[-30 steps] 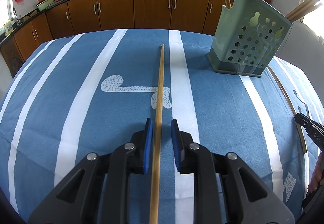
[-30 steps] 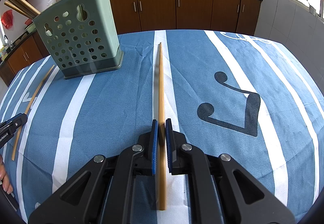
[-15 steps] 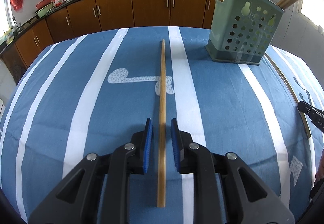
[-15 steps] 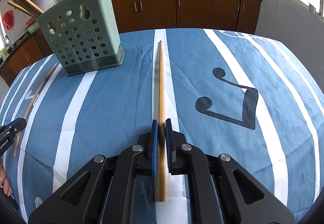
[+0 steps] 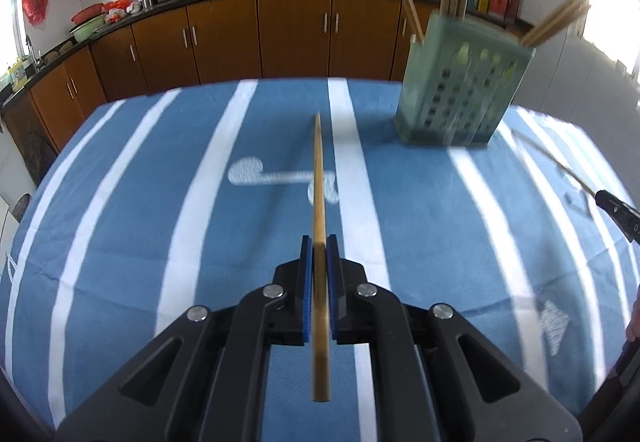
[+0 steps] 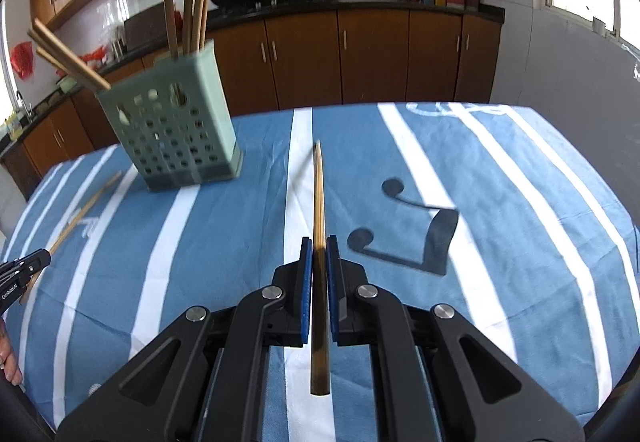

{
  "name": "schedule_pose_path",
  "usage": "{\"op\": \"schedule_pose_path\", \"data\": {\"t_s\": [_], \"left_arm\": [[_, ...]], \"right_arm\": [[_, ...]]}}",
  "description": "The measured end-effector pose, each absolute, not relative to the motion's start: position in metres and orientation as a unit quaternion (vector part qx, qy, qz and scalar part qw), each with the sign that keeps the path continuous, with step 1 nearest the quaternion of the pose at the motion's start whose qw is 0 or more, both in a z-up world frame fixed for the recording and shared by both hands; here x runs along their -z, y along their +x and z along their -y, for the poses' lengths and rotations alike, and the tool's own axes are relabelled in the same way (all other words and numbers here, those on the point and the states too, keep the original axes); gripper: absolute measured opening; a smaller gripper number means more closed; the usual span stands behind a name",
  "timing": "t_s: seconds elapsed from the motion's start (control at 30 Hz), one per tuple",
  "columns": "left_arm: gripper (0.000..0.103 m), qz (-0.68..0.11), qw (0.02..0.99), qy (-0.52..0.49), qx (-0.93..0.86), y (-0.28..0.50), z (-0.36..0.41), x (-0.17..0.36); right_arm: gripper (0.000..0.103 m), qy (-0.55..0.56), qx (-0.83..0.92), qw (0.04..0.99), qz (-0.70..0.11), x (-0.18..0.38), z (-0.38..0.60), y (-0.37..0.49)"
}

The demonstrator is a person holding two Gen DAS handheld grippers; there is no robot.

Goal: Organize utensils
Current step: 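Lift both chopsticks upright and carry them over the green holder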

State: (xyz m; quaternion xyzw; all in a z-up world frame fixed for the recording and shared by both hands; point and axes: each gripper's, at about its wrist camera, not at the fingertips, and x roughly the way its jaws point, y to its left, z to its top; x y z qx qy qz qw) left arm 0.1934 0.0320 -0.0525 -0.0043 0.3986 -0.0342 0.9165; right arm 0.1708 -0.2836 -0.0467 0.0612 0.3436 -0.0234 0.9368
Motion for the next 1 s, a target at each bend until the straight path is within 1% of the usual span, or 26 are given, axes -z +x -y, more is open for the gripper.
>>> {"op": "schedule_pose_path", "data": {"t_s": [0.4,0.73,0.87,1.0], "left_arm": [[0.008,-0.297,0.953,-0.039,0.054,0.174,-0.033,-0.031],[0.008,-0.261,0.961,-0.045,0.077,0.170,-0.028,-0.071],[0.008,-0.241,0.964,-0.053,0.098,0.168,-0.024,-0.097],[0.008,-0.218,0.965,-0.059,0.130,0.165,-0.014,-0.126]], "right_arm": [[0.008,0.077,0.013,0.967,-0.241,-0.020,0.290,0.153],[0.008,0.080,-0.001,0.974,-0.213,-0.047,0.286,0.151],[0.008,0.097,-0.026,0.977,-0.187,-0.074,0.284,0.151],[0.008,0.111,-0.059,0.981,-0.145,-0.111,0.279,0.148]]}}
